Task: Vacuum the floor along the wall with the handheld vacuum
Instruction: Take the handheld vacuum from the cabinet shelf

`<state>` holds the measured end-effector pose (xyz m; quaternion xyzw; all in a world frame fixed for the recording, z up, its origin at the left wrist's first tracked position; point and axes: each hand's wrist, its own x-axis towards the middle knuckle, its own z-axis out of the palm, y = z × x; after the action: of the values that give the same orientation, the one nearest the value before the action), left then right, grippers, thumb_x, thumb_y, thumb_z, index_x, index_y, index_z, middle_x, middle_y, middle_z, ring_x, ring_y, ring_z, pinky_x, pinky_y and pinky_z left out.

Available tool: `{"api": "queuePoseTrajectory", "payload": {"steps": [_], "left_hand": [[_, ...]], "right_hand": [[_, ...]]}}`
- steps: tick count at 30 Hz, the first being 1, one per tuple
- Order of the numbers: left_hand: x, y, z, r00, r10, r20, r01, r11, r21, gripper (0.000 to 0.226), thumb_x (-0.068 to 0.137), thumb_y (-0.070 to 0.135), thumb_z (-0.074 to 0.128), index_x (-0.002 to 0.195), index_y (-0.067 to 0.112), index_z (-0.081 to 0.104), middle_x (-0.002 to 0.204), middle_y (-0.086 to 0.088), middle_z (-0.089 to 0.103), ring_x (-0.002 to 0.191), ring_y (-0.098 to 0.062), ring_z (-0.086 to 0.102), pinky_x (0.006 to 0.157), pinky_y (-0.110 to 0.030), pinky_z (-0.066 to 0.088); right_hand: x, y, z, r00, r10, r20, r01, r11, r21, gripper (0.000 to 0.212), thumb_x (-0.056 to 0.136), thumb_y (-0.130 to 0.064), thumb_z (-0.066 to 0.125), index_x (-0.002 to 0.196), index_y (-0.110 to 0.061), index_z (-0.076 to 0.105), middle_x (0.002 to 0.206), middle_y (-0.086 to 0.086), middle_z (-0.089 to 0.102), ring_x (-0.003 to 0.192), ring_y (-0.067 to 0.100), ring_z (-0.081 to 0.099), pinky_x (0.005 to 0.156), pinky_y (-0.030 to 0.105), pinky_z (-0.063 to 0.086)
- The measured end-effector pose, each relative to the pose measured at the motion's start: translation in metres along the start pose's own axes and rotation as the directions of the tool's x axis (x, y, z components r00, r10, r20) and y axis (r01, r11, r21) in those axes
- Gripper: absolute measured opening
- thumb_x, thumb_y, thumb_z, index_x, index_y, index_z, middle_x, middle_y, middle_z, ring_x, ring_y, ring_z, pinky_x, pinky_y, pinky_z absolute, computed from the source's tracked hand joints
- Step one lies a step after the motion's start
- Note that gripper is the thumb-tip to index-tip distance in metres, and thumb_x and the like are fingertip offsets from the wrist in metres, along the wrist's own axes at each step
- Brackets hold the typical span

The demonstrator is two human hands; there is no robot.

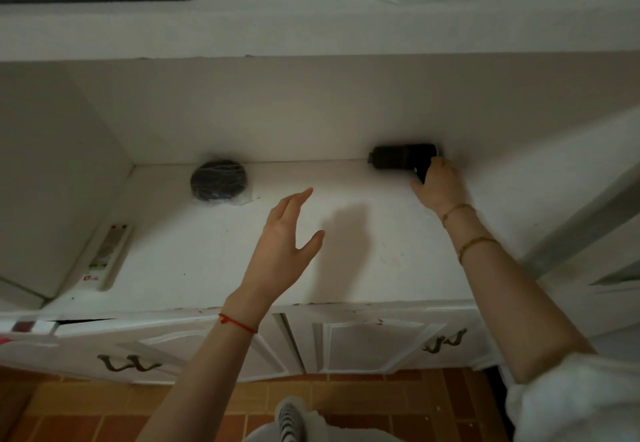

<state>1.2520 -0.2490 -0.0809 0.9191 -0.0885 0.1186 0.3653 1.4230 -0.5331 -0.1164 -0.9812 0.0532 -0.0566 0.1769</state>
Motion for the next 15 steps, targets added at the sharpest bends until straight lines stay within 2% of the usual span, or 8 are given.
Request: {"api": "queuePoseTrajectory", "payload": {"steps": [6,10,15], "left_hand": [[0.004,-0.004,0.007,1.000,0.009,0.010,-0.009,1.000,-0.004,0.061,0.091,0.025,0.066,0.147,0.020,0.041,0.142,0.002,0.049,0.132,-0.017,0.046,0.110,-0.026,0.035],[0.008,-0.004,0.008,1.000,0.007,0.011,-0.006,1.000,-0.015,0.059,0.092,0.025,0.065,0.146,0.021,0.042,0.142,0.003,0.050,0.132,-0.016,0.046,0.110,-0.026,0.036],[0.010,-0.004,0.006,1.000,0.006,0.006,-0.006,1.000,-0.031,0.056,0.092,0.027,0.064,0.145,0.021,0.044,0.139,0.004,0.052,0.129,-0.013,0.048,0.109,-0.025,0.038]], "right_hand": [[0.018,0.009,0.017,0.998,0.067,-0.008,-0.067,0.993,-0.100,0.050,0.093,-0.027,0.056,0.126,0.009,0.047,0.125,0.028,0.055,0.114,0.042,0.052,0.092,0.042,0.044],[0.030,0.015,0.020,0.992,0.125,0.019,-0.124,0.991,-0.049,0.040,0.092,-0.022,0.057,0.116,0.009,0.055,0.117,0.028,0.060,0.106,0.041,0.058,0.085,0.041,0.049],[0.032,0.017,0.023,0.981,0.185,0.057,-0.184,0.982,-0.029,0.034,0.092,-0.013,0.056,0.118,0.009,0.055,0.116,0.026,0.063,0.104,0.040,0.062,0.078,0.038,0.052]]}}
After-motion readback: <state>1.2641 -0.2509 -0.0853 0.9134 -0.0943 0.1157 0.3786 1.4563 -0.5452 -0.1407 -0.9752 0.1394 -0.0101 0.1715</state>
